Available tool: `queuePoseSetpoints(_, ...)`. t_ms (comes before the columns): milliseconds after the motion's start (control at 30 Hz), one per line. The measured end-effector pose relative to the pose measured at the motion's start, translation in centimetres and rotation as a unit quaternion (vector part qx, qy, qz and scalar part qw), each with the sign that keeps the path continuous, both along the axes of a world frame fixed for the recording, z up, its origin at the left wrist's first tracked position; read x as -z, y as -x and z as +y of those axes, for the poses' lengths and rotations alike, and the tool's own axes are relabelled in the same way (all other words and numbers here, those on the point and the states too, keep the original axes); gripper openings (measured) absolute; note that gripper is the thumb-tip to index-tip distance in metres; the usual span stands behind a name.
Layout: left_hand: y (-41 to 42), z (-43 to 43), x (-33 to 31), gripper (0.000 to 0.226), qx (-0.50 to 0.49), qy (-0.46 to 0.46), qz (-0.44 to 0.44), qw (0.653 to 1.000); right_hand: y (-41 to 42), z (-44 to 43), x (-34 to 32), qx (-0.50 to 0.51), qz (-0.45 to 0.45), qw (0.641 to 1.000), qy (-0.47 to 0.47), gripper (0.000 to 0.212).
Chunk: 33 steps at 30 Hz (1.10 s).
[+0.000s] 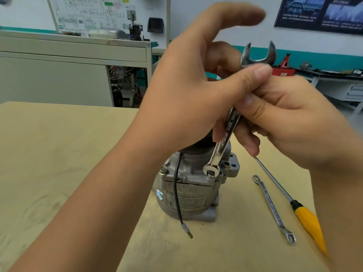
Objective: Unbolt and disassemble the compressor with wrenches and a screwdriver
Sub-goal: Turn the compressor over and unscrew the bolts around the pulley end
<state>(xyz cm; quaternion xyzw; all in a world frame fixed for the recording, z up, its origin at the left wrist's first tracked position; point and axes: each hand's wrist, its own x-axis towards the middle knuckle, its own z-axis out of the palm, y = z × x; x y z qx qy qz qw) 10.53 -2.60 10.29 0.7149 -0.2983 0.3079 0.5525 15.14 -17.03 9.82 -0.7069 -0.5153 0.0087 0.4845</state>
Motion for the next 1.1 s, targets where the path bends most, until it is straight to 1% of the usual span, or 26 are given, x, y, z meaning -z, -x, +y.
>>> queuePoseSetpoints(33, -0.1, 0.0, 0.1, 0.032, 0.013, 0.011, 0.023, 1.0, -0.2, 0.0, 0.1, -0.007, 0.023, 1.0, -0.006, 0.022)
queuePoseSetpoints(100, -0.1, 0.2, 0.3, 0.026, 0.046, 0.024, 0.061, 0.997, -0.4, 0.1, 0.2, -0.026, 0.073, 0.997, -0.029, 0.021)
queuePoseSetpoints(133, -0.2, 0.3, 0.4, 0.022, 0.063, 0.029, 0.074, 0.995, -0.4, 0.1, 0.3, -0.036, 0.092, 0.994, -0.039, 0.02)
queuePoseSetpoints(200, -0.4, 0.5, 0.5, 0.023, 0.095, 0.035, 0.09, 0.991, -0.5, 0.3, 0.6, -0.049, 0.12, 0.99, -0.059, 0.017)
queuePoseSetpoints(300, -0.6, 0.7, 0.5, 0.036, 0.135, 0.017, 0.104, 0.985, -0.7, 0.6, 1.0, -0.065, 0.165, 0.98, -0.088, 0.02)
queuePoseSetpoints(400, -0.7, 1.2, 0.4, 0.052, 0.166, -0.017, 0.107, 0.98, -0.9, 0.9, 1.3, -0.08, 0.191, 0.973, -0.1, 0.024)
queuePoseSetpoints(467, -0.8, 1.4, 0.4, 0.055, 0.165, -0.024, 0.108, 0.98, -1.0, 1.0, 1.3, -0.082, 0.199, 0.971, -0.1, 0.023)
queuePoseSetpoints(567, -1.1, 1.3, 0.4, 0.05, 0.149, -0.008, 0.119, 0.982, -0.8, 0.9, 1.1, -0.061, 0.184, 0.978, -0.075, 0.026)
queuePoseSetpoints(667, -1.1, 0.9, 0.4, 0.046, 0.155, 0.023, 0.133, 0.979, -0.3, 0.8, 0.7, -0.008, 0.131, 0.991, -0.031, 0.032)
queuePoseSetpoints(767, -1.0, 0.6, 0.6, 0.049, 0.194, 0.048, 0.142, 0.969, 0.5, 0.9, 0.4, 0.034, 0.071, 0.997, -0.009, 0.024)
queuePoseSetpoints(867, -0.8, 0.2, 0.6, 0.05, 0.204, 0.054, 0.145, 0.967, 0.8, 1.1, 0.3, 0.055, 0.04, 0.998, -0.004, 0.019)
queuePoseSetpoints(1000, -0.4, 0.5, 0.4, 0.044, 0.158, 0.039, 0.123, 0.979, 1.1, 1.1, 0.3, 0.079, 0.019, 0.997, 0.011, 0.016)
queuePoseSetpoints(1100, -0.2, 0.6, 0.3, 0.045, 0.13, 0.022, 0.104, 0.986, 1.2, 1.1, 0.3, 0.111, -0.003, 0.993, 0.027, 0.014)
